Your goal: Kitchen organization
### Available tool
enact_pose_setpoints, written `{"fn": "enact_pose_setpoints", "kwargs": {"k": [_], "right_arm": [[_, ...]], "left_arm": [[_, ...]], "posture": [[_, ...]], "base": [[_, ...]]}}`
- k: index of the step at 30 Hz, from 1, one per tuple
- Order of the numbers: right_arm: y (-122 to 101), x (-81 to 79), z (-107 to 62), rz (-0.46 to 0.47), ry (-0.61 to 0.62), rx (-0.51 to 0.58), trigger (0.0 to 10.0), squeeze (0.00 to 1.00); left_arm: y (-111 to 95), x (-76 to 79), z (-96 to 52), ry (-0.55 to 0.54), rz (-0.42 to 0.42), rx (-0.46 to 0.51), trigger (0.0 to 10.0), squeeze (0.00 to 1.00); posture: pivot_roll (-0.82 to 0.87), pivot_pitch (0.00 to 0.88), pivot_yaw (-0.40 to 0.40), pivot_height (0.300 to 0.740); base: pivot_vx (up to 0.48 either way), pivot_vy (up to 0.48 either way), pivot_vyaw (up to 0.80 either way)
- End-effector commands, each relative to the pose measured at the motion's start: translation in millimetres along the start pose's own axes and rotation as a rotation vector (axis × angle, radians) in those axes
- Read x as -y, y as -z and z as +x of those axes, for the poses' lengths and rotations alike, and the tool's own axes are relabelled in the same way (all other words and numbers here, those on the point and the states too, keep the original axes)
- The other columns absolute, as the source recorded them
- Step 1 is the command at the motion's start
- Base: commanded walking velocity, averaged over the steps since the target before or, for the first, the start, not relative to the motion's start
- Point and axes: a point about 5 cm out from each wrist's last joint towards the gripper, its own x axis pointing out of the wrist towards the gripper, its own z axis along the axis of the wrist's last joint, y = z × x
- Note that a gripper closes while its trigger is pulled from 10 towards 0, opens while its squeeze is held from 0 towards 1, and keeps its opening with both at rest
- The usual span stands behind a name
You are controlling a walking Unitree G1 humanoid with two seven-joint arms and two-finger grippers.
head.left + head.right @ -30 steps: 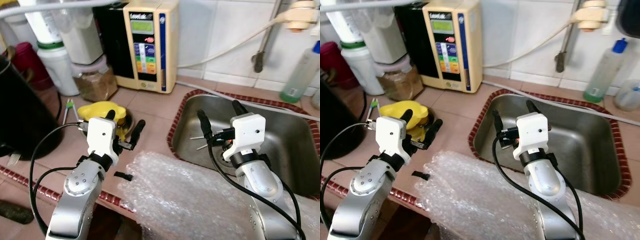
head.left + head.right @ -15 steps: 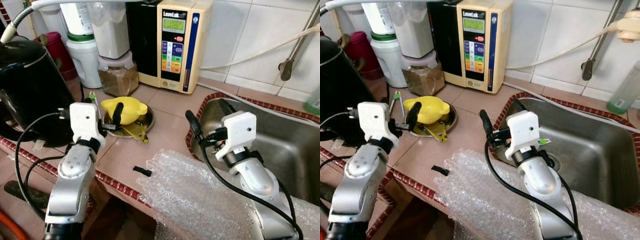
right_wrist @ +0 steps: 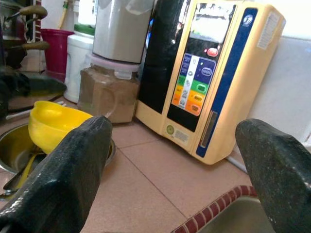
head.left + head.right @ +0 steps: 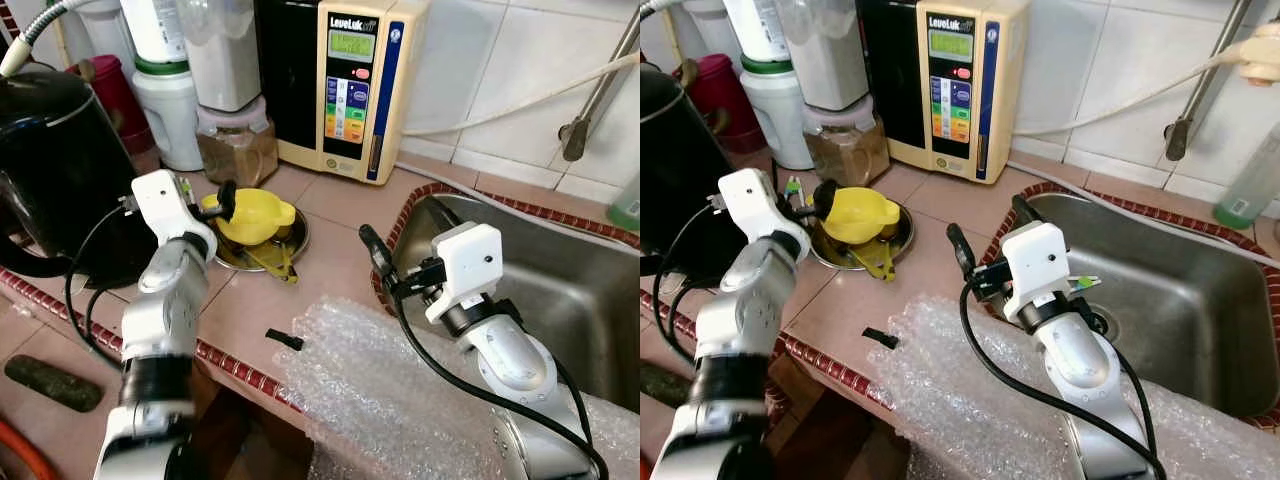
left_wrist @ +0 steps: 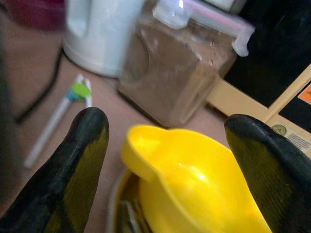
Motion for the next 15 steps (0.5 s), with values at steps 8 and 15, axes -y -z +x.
{"fn": "enact_pose_setpoints", "kwargs": {"k": [8, 15], "right_arm": [[-2, -1.3, -3.1, -0.003, 0.015, -0.002, 10.0, 0.0], [-1, -3.6, -3.5, 0.0, 0.011, -0.01, 10.0, 0.0]], "left_arm": [[16, 2.8, 11.5, -0.015, -0.081, -0.238, 10.0, 0.0], [21, 1.0, 13.0, -0.006, -0.116, -0.313, 0.0, 0.0]], "posture": [[-0.06, 0.05, 0.042, 0.74], [-0.05, 0.053, 0.05, 0.74]], "base": [[0.0, 0.0, 0.0], [0.0, 0.0, 0.0]]}}
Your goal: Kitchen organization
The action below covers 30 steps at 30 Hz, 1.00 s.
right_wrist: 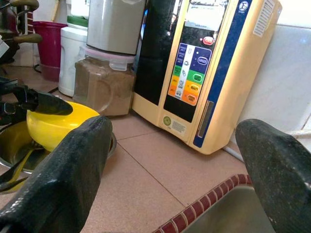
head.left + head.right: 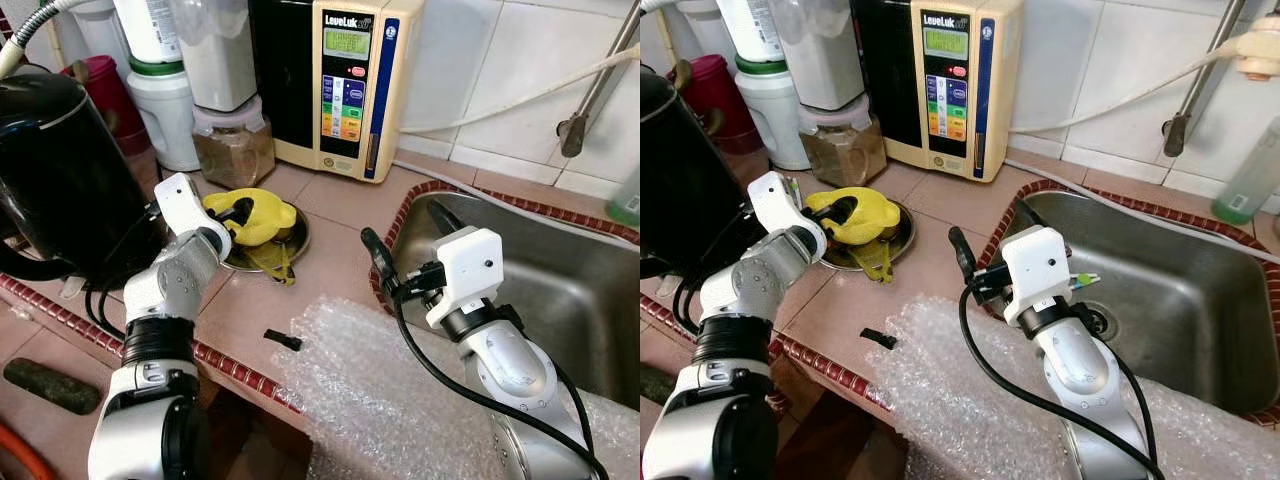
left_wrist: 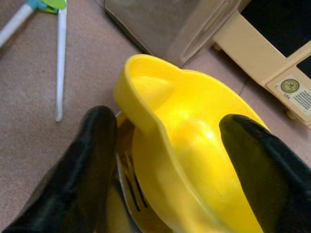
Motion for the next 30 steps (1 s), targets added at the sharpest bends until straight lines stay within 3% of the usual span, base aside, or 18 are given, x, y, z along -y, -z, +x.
{"fn": "enact_pose_setpoints", "kwargs": {"k": [1, 6, 15, 30], "right_arm": [[-4, -2.7, -1.0, 0.002, -0.006, 0.013, 10.0, 0.0], [-3, -4.9, -1.4, 0.003, -0.009, 0.009, 10.0, 0.0], [-1, -7.2, -0.4, 0.006, -0.008, 0.005, 10.0, 0.0], [1, -8.6, 2.4, 0.011, -0.013, 0.006, 10.0, 0.0]], "left_arm": [[8, -2.7, 1.5, -0.001, 0.002, -0.066, 0.0, 0.0], [9, -7.2, 1.1, -0.002, 0.025, -0.091, 0.0, 0.0], [4, -26.1, -3.0, -0.04, 0.208, -0.108, 0.0, 0.0], [2, -25.8, -2.5, 0.006, 0.27, -0.067, 0.0, 0.0]], "posture": [[-0.05, 0.053, 0.052, 0.74], [-0.05, 0.053, 0.056, 0.74], [-0.03, 0.056, 0.062, 0.74], [-0.03, 0.056, 0.059, 0.74]], "base": [[0.0, 0.0, 0.0], [0.0, 0.0, 0.0], [0.0, 0.0, 0.0], [0.0, 0.0, 0.0]]}}
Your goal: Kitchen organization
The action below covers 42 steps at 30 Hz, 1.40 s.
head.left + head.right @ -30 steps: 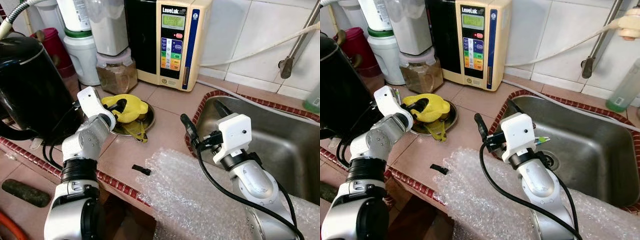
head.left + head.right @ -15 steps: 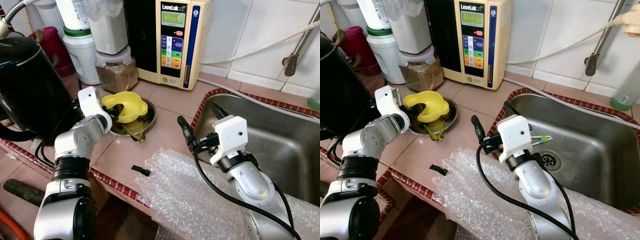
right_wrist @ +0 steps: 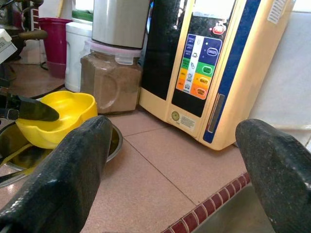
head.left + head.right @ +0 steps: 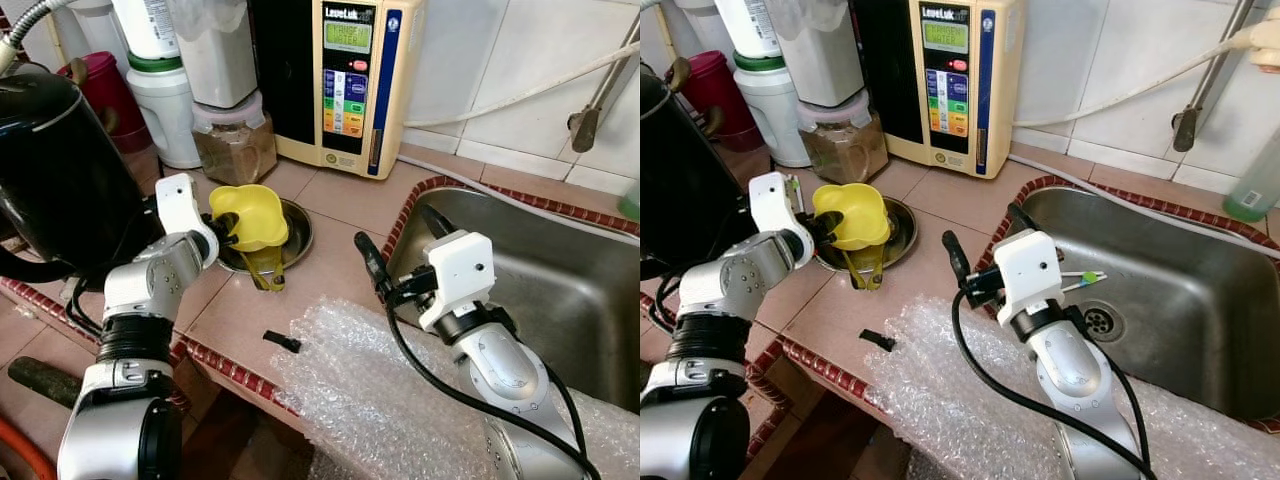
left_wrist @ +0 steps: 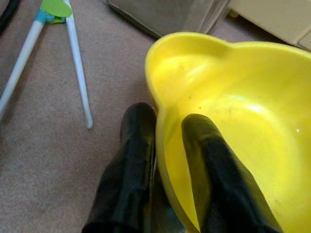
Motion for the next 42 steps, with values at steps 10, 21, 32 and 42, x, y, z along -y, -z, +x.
{"fn": "enact_pose_setpoints", "kwargs": {"k": [10, 21, 32, 42], "right_arm": [[-8, -17.6, -1.0, 0.104, -0.163, 0.042, 10.0, 0.0], [-4, -33.6, -8.5, 0.158, -0.331, -0.005, 10.0, 0.0], [0, -32.5, -9.5, 0.146, -0.333, -0.031, 10.0, 0.0], [-11, -5.6, 10.6, 0.243, -0.041, 0.052, 10.0, 0.0]], "left_arm": [[0, -3.5, -0.2, -0.007, 0.039, 0.053, 0.0, 0.0], [-6, -1.8, 0.1, -0.01, 0.052, 0.121, 0.0, 0.0], [-30, 11.6, -8.0, 0.031, 0.089, 0.325, 0.0, 0.0], [-31, 60.2, -23.1, 0.247, 0.26, 0.504, 0.0, 0.0]], "posture": [[-0.02, 0.044, 0.066, 0.74], [-0.02, 0.037, 0.069, 0.74], [-0.01, 0.045, 0.057, 0.74], [-0.02, 0.048, 0.05, 0.74]], "base": [[0.0, 0.0, 0.0], [0.0, 0.0, 0.0], [0.0, 0.0, 0.0], [0.0, 0.0, 0.0]]}}
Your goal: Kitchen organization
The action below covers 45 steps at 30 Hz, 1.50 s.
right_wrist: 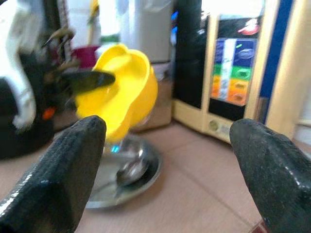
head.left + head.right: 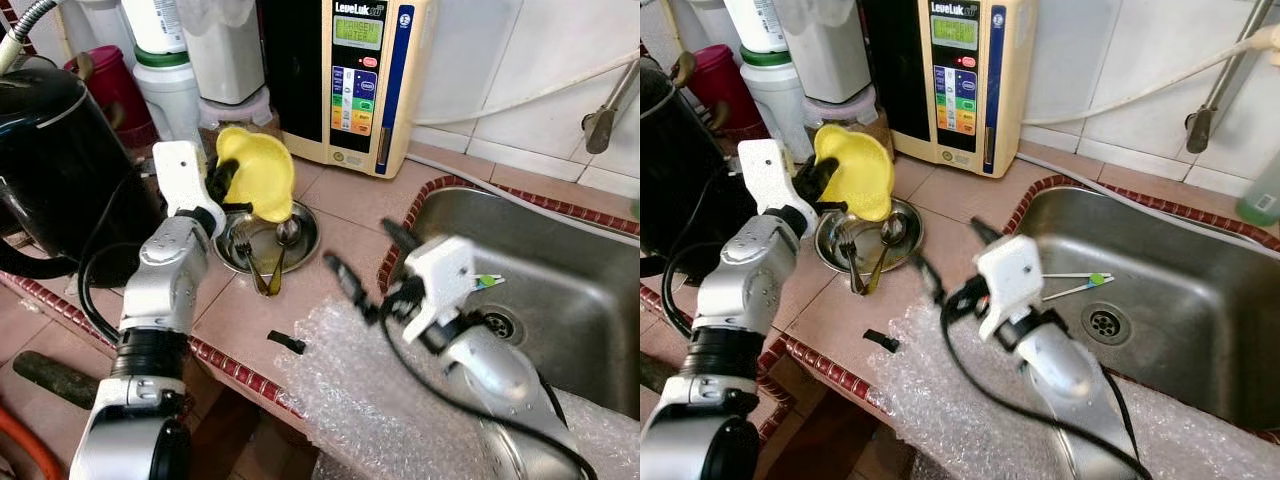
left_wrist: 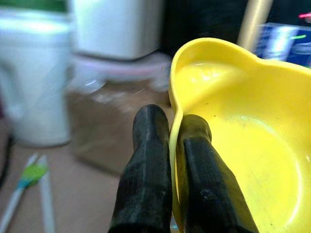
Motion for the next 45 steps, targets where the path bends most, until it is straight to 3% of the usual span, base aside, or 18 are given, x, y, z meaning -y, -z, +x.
{"fn": "enact_pose_setpoints", "kwargs": {"k": [1, 3, 4, 7, 11, 15, 16, 22, 32, 38, 45], "right_arm": [[-1, 2.4, 1.3, 0.027, 0.029, 0.011, 10.0, 0.0], [-3, 2.9, 5.7, 0.039, 0.054, 0.026, 10.0, 0.0], [-3, 2.9, 5.7, 0.039, 0.054, 0.026, 10.0, 0.0], [-4, 6.6, 14.8, 0.08, 0.125, 0.045, 10.0, 0.0], [-2, 10.3, 23.6, 0.108, 0.166, 0.045, 10.0, 0.0], [0, 14.0, 30.3, 0.108, 0.191, 0.037, 10.0, 0.0], [0, 17.7, 32.0, 0.095, 0.226, 0.038, 0.0, 0.0], [4, 31.0, 40.1, 0.161, 0.327, -0.005, 0.0, 0.0], [1, 25.9, 50.8, 0.165, 0.277, -0.016, 0.0, 0.0], [10, 16.5, 53.2, 0.14, 0.181, -0.108, 0.0, 0.0], [16, 17.3, 51.0, 0.095, 0.171, -0.162, 0.0, 0.0]], "left_arm": [[-3, 8.8, -0.9, 0.049, 0.03, 0.024, 0.0, 0.0], [-3, 24.6, -1.8, 0.118, 0.048, 0.043, 0.0, 0.0], [-3, 24.6, -1.8, 0.118, 0.048, 0.043, 0.0, 0.0], [-4, 50.8, -3.9, 0.235, 0.063, 0.074, 0.0, 0.0], [-2, 66.2, -7.5, 0.299, 0.069, 0.086, 0.0, 0.0], [-3, 72.1, -9.7, 0.319, 0.061, 0.097, 0.0, 0.0], [-3, 72.2, -10.4, 0.317, 0.057, 0.101, 0.0, 0.0], [-2, 70.1, -14.6, 0.311, 0.064, 0.102, 0.0, 0.0], [-2, 73.0, -16.7, 0.316, 0.069, 0.108, 0.0, 0.0], [-1, 74.2, -16.1, 0.319, 0.069, 0.107, 0.1, 0.0], [-3, 78.2, -16.6, 0.334, 0.074, 0.114, 0.7, 0.0]], "posture": [[-0.02, 0.048, 0.05, 0.74], [-0.02, 0.048, 0.051, 0.74], [-0.02, 0.048, 0.051, 0.74], [-0.02, 0.048, 0.053, 0.74], [-0.02, 0.05, 0.057, 0.74], [-0.02, 0.052, 0.052, 0.74], [-0.02, 0.055, 0.049, 0.74], [-0.01, 0.057, 0.036, 0.74], [0.0, 0.068, 0.029, 0.74], [0.0, 0.074, 0.029, 0.74], [0.01, 0.083, 0.031, 0.74]], "base": [[0.0, 0.0, 0.0], [0.0, 0.0, 0.0], [0.0, 0.0, 0.0], [0.0, 0.0, 0.0], [0.0, 0.0, 0.0], [0.0, 0.0, 0.0], [0.0, 0.0, 0.0], [0.0, 0.0, 0.0], [0.0, 0.0, 0.0], [0.0, 0.0, 0.0], [0.0, 0.0, 0.0]]}}
